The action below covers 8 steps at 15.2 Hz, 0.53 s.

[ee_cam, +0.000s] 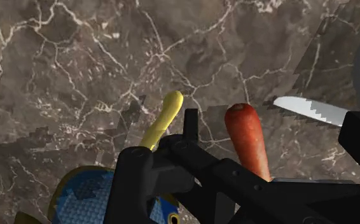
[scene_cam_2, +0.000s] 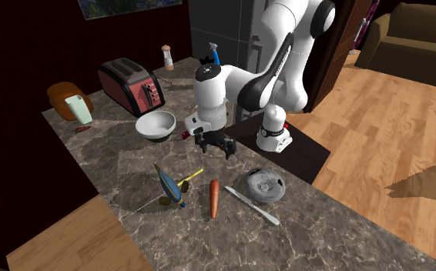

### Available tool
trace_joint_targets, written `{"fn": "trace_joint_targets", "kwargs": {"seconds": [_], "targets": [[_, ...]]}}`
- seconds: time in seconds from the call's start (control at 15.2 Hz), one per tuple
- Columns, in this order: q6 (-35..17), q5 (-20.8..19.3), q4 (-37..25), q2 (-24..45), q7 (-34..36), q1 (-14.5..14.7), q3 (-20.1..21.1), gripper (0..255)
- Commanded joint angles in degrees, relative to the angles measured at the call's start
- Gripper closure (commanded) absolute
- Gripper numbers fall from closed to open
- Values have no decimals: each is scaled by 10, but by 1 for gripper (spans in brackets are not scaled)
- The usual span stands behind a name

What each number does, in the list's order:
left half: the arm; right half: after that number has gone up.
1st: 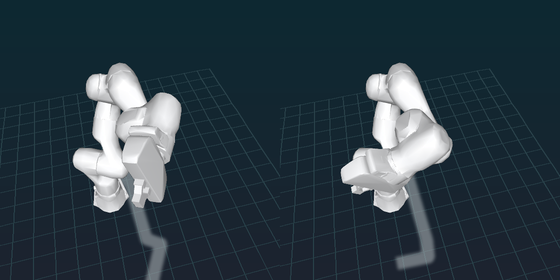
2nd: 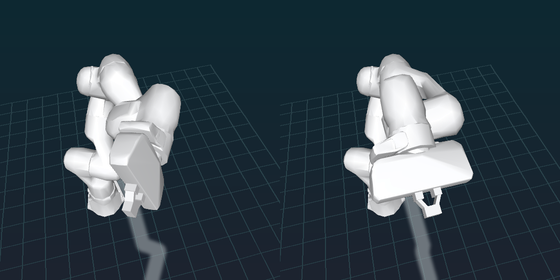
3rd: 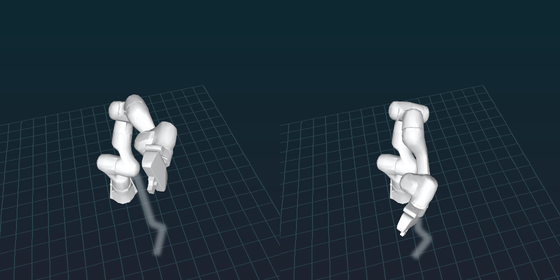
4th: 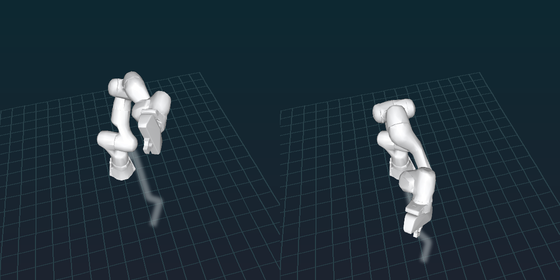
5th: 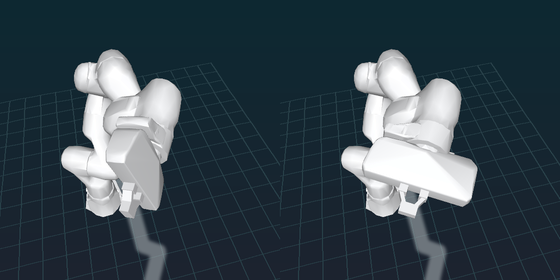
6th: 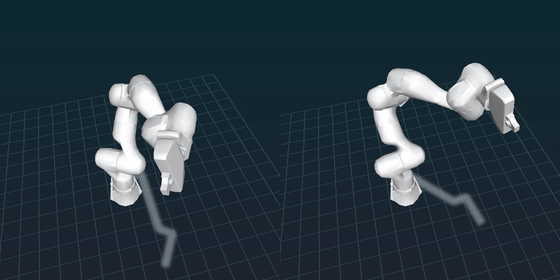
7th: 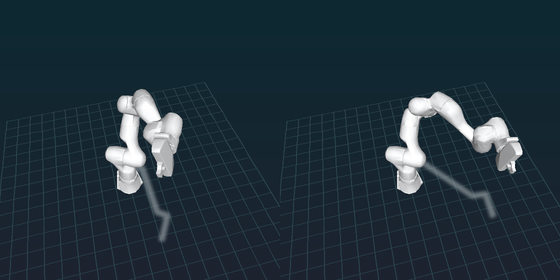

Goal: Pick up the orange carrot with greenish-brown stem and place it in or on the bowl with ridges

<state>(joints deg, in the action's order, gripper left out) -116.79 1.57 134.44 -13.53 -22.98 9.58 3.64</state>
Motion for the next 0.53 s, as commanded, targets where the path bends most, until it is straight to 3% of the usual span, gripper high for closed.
{"fn": "trace_joint_targets", "kwargs": {"seconds": [0.0,0.46], "targets": [[-32,-6,-15,41,-13,10,10,0],[-118,-43,-74,170,-53,39,40,0]]}}
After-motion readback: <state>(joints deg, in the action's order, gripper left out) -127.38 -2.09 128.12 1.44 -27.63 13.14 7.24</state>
